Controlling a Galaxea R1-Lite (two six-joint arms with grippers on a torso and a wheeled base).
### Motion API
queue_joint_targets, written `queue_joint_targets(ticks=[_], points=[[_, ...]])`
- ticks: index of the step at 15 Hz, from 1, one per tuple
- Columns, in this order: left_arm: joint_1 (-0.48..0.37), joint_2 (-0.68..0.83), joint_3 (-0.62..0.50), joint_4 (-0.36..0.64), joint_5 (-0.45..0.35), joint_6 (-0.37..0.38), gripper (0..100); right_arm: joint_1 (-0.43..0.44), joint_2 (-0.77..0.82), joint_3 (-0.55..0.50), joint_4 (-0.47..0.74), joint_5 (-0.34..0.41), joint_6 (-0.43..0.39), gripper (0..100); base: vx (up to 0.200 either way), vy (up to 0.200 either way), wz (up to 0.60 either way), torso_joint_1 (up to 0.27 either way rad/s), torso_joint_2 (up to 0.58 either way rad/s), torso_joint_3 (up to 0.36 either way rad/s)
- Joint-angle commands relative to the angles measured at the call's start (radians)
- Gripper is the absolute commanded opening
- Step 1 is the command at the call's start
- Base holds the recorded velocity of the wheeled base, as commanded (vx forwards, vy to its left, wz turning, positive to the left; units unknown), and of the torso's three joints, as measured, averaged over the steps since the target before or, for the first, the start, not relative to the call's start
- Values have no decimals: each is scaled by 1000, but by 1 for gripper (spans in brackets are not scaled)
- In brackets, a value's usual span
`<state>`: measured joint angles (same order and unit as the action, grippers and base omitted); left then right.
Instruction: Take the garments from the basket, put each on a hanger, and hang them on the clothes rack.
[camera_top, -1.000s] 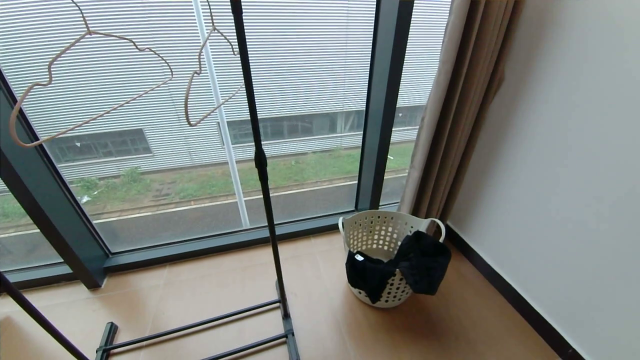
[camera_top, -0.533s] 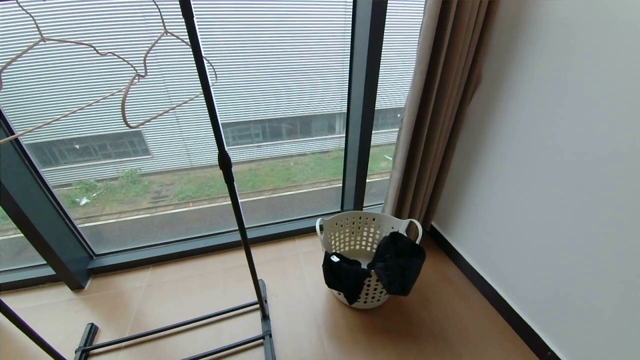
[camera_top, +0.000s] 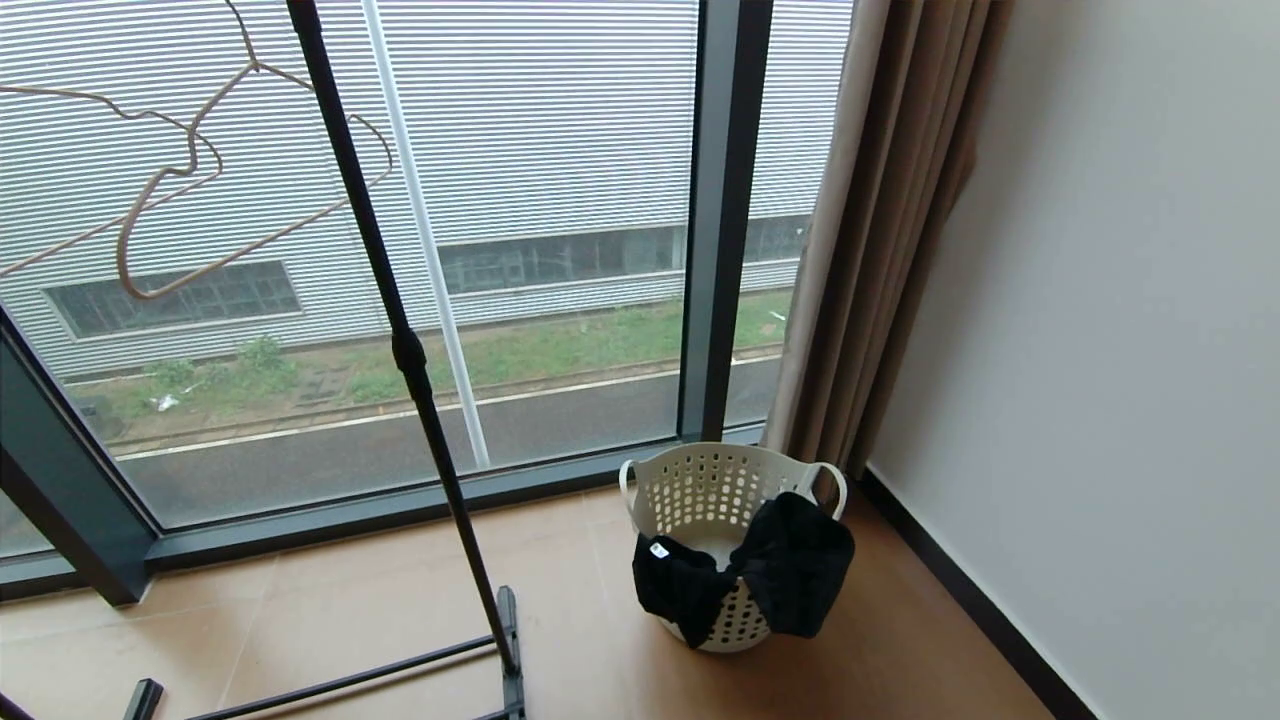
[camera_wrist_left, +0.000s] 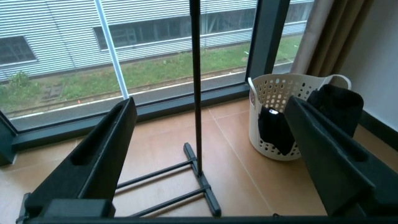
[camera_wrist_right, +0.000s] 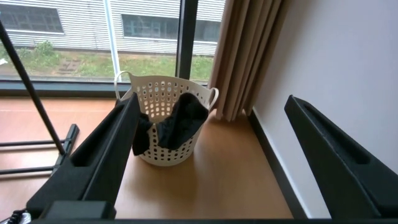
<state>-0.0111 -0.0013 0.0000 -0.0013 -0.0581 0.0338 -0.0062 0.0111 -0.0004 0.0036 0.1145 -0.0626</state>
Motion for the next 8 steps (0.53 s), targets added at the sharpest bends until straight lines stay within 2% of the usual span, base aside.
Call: queue_joint_targets(ticks=[1,8], points=[[0,1,0,0,1,0,100,0,0,0,1,1,0,100,200,0,0,-2,2,2],[2,1,0,0,4,-5,100,0,0,0,1,1,0,100,0,0,0,0,0,0]])
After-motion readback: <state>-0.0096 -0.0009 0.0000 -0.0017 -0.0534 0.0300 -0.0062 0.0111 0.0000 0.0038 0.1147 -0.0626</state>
